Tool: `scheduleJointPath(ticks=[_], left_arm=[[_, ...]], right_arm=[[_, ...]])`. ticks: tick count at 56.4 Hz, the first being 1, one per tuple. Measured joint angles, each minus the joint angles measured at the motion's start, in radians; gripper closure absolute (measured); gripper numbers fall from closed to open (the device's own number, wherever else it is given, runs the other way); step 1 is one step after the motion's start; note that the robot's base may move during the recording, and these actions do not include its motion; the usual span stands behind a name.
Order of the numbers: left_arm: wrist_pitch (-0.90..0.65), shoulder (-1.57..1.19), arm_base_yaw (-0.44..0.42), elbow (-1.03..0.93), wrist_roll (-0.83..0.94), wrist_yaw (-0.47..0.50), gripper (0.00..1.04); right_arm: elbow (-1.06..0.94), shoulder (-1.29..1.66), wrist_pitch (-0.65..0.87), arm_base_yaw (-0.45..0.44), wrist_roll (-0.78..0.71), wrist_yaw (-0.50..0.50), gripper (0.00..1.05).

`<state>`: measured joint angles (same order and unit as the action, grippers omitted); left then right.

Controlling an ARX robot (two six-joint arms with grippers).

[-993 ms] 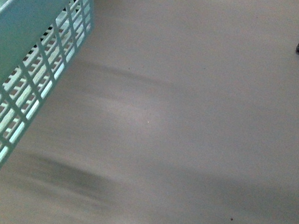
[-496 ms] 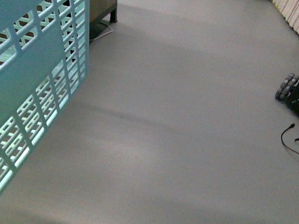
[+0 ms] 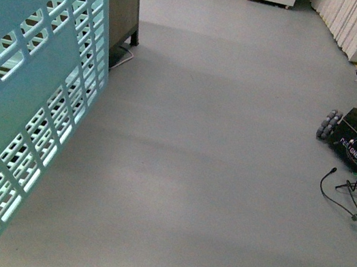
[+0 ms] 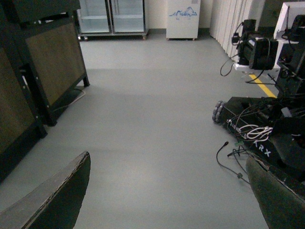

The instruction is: Pick lemon and mango into basket

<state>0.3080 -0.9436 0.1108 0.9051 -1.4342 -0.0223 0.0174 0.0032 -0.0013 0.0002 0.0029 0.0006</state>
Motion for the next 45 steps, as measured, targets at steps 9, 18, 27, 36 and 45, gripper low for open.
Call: scheduleJointPath(ticks=[9, 18, 27, 36, 45], left_arm=[[0.000, 0.000, 0.000, 0.000, 0.000, 0.000, 0.79], [0.000, 0.000, 0.000, 0.000, 0.001, -0.002, 0.79], [0.000, 0.000, 0.000, 0.000, 0.000, -0.002, 0.79], [0.000, 0.000, 0.000, 0.000, 0.000, 0.000, 0.79], [0.000, 0.000, 0.000, 0.000, 0.000, -0.001, 0.79]], right_arm=[[0.000, 0.000, 0.000, 0.000, 0.000, 0.000, 0.09], [0.000, 0.000, 0.000, 0.000, 0.000, 0.000, 0.09], [0.000, 0.000, 0.000, 0.000, 0.000, 0.000, 0.09], [0.000, 0.000, 0.000, 0.000, 0.000, 0.000, 0.09], [0.000, 0.000, 0.000, 0.000, 0.000, 0.000, 0.09]])
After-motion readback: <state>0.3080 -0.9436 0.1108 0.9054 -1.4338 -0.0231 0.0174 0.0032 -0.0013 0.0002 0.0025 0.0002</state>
